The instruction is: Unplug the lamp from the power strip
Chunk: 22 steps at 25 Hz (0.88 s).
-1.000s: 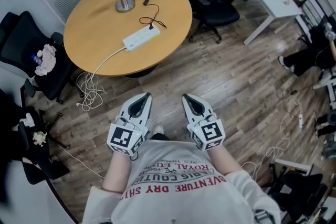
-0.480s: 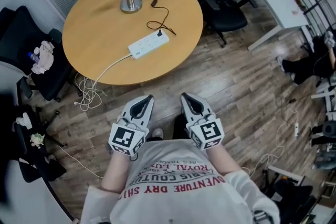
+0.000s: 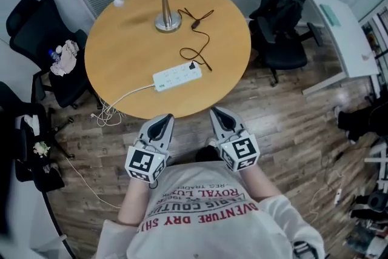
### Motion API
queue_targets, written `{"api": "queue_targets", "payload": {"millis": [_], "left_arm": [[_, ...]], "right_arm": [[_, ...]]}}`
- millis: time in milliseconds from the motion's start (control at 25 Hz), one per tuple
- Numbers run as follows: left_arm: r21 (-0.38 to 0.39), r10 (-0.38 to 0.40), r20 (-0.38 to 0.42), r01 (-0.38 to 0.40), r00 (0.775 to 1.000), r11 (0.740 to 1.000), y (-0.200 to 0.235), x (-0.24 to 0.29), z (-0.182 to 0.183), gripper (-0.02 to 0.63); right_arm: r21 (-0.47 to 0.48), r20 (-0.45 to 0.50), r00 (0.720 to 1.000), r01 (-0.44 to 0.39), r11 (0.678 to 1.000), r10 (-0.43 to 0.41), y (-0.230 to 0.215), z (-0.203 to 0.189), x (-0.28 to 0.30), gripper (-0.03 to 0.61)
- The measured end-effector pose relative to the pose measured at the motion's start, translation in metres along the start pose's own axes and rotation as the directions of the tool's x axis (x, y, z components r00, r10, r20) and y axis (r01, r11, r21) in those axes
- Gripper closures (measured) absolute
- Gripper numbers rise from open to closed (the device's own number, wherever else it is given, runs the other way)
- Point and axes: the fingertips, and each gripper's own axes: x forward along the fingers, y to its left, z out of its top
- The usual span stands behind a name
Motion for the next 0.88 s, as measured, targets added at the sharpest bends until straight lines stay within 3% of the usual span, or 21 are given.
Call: {"api": "queue_targets", "payload": {"millis": [480,800,880], "left_arm": [[-0.042,0.191,-0.061,-0.193,0.980,0.980,-0.008,0.098,-0.014,0.583],[-0.041,0.229,-0.114,-0.234,0.967,0.971,0.016,0.130,-0.024,0.583],[0.000,0.232,-0.151,-0.235,0.961,0.972,0.029,0.138,-0.030,0.583]], "right_arm": [[-0.007,-0.070,0.981,-0.181,0.984,0.180,-0.111,-0.004,0.041,0.548],[-0.001,-0.110,0.968,-0.227,0.974,0.225,-0.133,-0.006,0.071,0.548],[-0.011,-0.121,0.964,-0.238,0.971,0.235,-0.133,-0.004,0.082,0.548]]}}
